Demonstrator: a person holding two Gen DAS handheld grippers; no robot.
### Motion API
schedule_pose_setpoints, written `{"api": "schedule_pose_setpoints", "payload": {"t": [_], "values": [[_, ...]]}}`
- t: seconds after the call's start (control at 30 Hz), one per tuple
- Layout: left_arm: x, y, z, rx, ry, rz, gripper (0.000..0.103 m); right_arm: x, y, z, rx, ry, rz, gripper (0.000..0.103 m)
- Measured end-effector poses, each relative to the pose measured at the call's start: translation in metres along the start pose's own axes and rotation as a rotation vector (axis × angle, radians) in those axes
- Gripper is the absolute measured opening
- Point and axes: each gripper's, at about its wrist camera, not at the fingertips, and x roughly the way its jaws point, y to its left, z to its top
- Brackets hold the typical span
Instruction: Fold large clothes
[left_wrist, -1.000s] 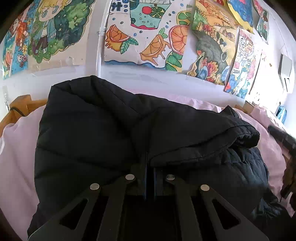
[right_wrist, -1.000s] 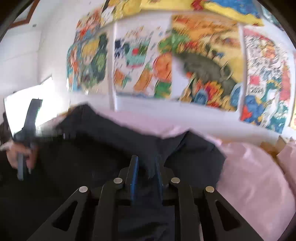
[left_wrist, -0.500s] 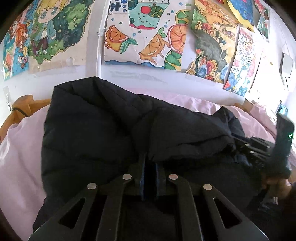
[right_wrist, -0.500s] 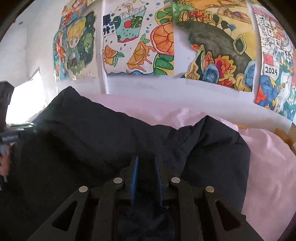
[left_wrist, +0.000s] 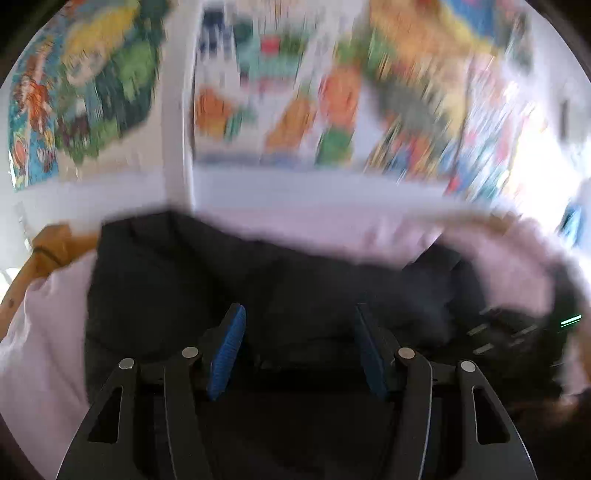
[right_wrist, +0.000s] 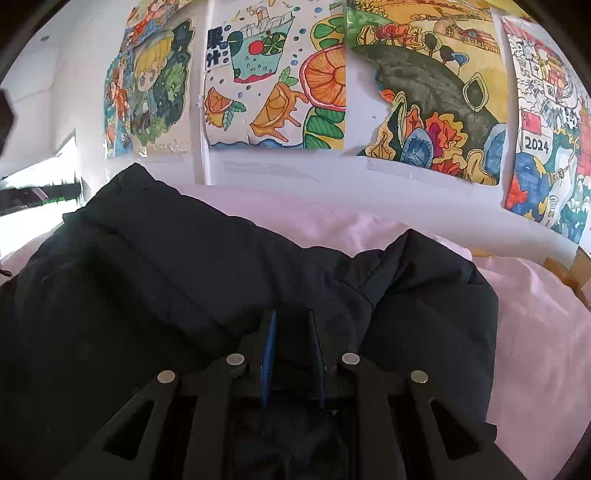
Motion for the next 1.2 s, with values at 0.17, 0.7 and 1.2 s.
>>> {"api": "schedule_pose_setpoints", "payload": {"t": [0.17,0.7,1.2], "values": [[0.038,0.014,-0.017,-0.022,0.041,-0.015,0.054,0.011,0.001,-0.003,-0.005,0.026,0.009,0.018],[0.080,0.029,-0.032,0.008,0.051,-0.016,0.055,0.048,0.001,-0.019,-0.013,0.065,0.004,0.018],[0.040,0.025,-0.042,0.006,0.022,0.045,0.081,0.014,-0.001,-0.012,-0.011,0.064,-0.095,0.088]]}}
